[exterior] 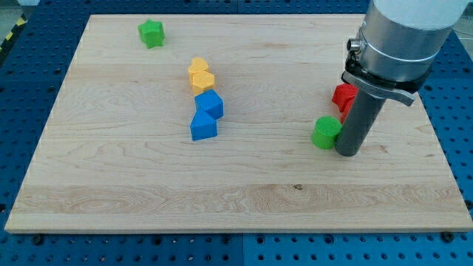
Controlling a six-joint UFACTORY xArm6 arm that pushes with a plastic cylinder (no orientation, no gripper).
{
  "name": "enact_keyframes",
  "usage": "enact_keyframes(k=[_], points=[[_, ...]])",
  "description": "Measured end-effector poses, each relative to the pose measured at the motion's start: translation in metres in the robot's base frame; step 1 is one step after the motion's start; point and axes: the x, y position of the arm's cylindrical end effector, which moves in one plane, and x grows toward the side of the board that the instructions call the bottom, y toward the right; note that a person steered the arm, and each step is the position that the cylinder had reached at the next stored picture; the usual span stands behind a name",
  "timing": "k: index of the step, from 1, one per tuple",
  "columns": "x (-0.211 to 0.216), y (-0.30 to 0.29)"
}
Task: Move the green circle towards the right of the yellow heart
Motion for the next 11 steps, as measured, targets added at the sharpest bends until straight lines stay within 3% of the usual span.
enact_keyframes(k=[2,7,9,11], points=[[-0.016,-0.033],[-0.122,-0.095],[-0.068,-0.108],[-0.101,-0.138]])
